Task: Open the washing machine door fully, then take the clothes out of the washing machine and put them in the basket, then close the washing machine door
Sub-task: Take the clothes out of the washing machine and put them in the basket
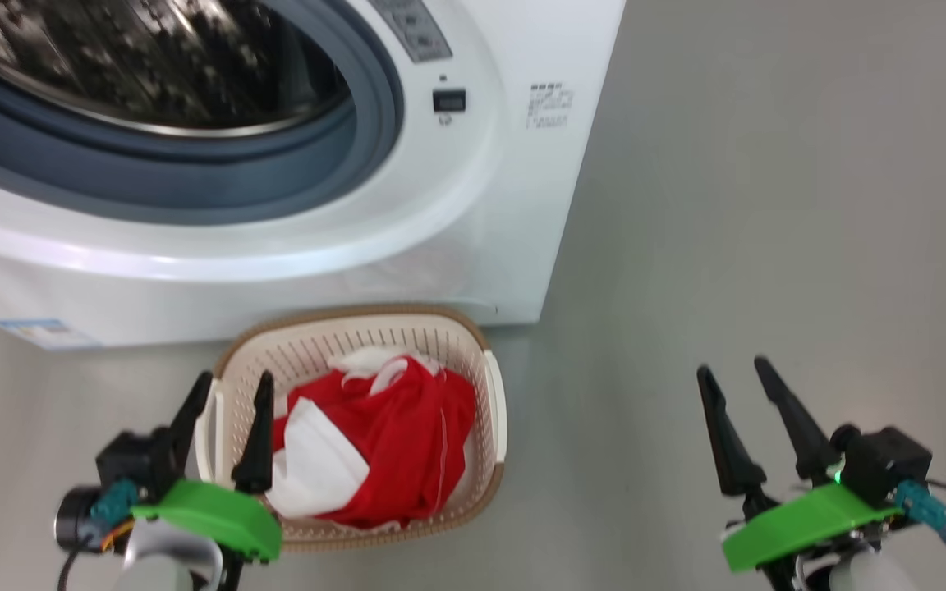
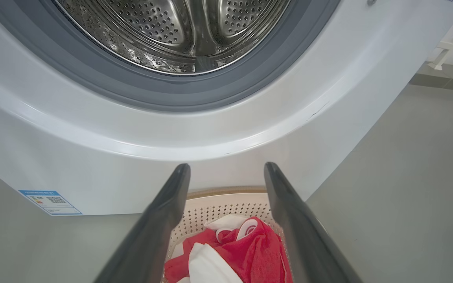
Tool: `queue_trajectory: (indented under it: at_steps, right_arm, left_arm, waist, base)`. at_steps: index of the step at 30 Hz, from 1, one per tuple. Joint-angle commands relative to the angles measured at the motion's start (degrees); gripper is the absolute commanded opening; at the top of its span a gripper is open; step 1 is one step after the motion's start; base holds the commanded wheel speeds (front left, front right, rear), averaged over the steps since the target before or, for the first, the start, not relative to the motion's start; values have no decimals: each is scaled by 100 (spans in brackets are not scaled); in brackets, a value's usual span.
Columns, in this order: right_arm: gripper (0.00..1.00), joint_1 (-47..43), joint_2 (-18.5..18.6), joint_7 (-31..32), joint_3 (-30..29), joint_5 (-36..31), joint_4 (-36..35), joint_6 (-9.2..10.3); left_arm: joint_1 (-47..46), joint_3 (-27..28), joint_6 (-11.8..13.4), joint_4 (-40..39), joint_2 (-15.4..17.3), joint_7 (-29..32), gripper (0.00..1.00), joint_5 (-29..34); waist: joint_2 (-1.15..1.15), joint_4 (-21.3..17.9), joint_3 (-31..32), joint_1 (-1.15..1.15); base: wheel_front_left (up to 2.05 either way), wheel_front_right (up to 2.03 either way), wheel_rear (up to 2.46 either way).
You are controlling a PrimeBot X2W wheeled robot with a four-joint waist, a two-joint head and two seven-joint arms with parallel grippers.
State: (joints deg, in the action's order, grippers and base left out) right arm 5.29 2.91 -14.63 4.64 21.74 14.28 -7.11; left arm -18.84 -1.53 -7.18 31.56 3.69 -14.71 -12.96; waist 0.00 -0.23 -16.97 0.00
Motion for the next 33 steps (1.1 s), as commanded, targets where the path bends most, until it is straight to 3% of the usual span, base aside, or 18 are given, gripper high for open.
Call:
queue_trajectory:
  at_steps: [1,9,33]
  right_arm:
    - [100,-121,-3,-37,163,0,-86,-37]
    - [100,-580,33,-37,91,63,-58,-37]
    - [100,-1395,193,-37,-21,237,-83,-37]
  left_arm:
    - [202,232,-31,-230,99,-29,100,98]
    - [829,368,-31,-797,24,-29,100,148]
    - [2512,713,-31,-2131,-64,-29,100,387]
  waist:
    - [0,22,450,0]
    - [0,88,952,0]
    - [0,139,1656,0]
  base:
    - [0,0,0]
    - [0,0,0]
    - [0,0,0]
